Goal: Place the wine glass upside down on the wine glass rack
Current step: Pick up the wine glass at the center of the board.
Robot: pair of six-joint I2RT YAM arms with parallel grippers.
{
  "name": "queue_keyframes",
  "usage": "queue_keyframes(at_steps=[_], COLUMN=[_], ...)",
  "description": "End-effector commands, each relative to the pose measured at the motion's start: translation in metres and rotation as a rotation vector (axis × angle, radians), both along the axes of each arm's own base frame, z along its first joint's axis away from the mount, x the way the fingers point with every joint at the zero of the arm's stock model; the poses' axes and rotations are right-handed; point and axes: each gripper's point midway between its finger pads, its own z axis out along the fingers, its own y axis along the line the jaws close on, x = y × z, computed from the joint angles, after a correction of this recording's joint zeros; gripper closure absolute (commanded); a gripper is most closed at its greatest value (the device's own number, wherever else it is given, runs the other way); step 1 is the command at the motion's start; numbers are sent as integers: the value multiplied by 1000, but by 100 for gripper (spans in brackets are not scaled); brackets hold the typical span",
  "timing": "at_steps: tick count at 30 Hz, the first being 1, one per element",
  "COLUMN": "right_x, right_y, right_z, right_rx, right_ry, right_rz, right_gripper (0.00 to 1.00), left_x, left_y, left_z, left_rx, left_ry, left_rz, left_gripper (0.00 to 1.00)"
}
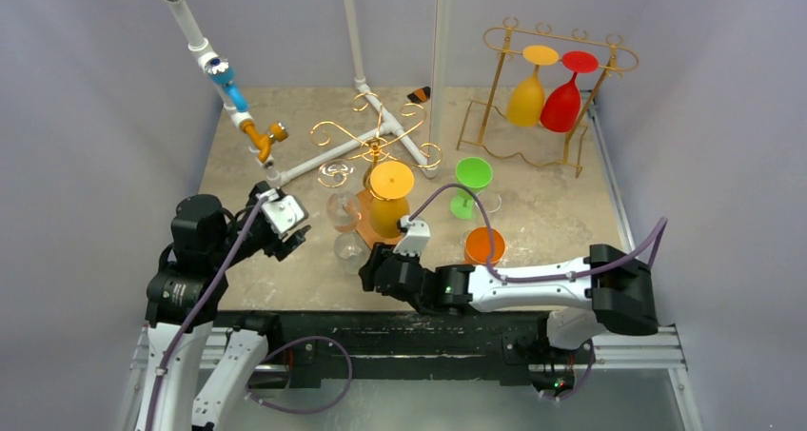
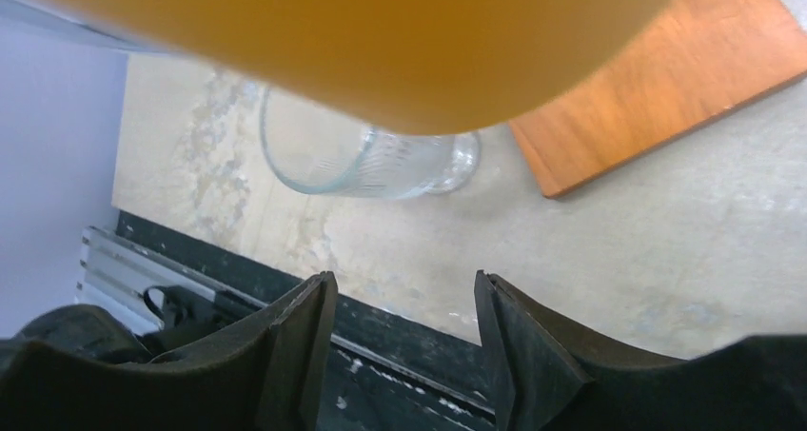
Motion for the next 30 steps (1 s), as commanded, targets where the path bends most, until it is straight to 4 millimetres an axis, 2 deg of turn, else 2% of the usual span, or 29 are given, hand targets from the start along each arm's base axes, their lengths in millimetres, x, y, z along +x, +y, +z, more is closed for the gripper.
queue_keyframes(at_steps=[1, 6, 14, 21, 27, 30], right_x=[6, 6, 12, 18, 18, 18], right_y=[28, 29, 33, 30, 24, 27], right_z=[42, 40, 20, 15, 26, 22], right_rx=[133, 138, 135, 185, 257, 255], right_ry=[-70, -90, -89, -111, -123, -102], right_rz=[-105, -169, -248, -288, -295, -316], right_gripper=[37, 37, 39, 41, 41, 41], left_x=[-5, -9, -17, -22, -25, -25], left_y=[-3, -2, -4, -4, -6, -8], left_z=[13, 13, 15, 11, 13, 14], left_rx=[-15, -1, -8, 14, 12, 7], left_ry=[-4, -1, -2, -2, -1, 2], left_rz=[-18, -25, -44, -62, -80, -85], left_gripper=[34, 34, 35, 35, 35, 35])
